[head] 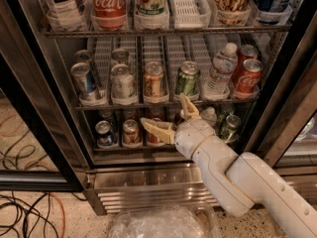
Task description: Pick orange can from middle shelf of fridge
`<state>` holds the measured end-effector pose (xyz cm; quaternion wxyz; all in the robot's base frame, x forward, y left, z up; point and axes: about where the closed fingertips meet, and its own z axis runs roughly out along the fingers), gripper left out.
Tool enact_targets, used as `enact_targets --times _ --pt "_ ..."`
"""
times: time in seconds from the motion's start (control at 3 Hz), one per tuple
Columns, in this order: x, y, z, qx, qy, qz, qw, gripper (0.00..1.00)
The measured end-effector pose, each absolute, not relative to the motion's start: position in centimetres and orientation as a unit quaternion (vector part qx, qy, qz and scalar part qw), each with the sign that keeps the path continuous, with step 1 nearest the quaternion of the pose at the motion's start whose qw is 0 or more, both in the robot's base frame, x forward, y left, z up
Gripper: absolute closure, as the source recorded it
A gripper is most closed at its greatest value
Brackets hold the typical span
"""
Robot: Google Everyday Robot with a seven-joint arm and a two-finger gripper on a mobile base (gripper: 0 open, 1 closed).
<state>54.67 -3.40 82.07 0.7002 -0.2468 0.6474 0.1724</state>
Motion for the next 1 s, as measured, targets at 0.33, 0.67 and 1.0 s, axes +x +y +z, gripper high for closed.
enact_targets --times 0.33,0.67,1.0 --pt "54.67 -3.39 82.07 -0.247 0.647 0.172 0.700 0.19" --pt "54.67 -3.39 82.07 -0.247 0.647 0.172 0.700 0.37" --pt "54.67 -3.39 82.07 -0.247 0.647 0.172 0.700 0.32"
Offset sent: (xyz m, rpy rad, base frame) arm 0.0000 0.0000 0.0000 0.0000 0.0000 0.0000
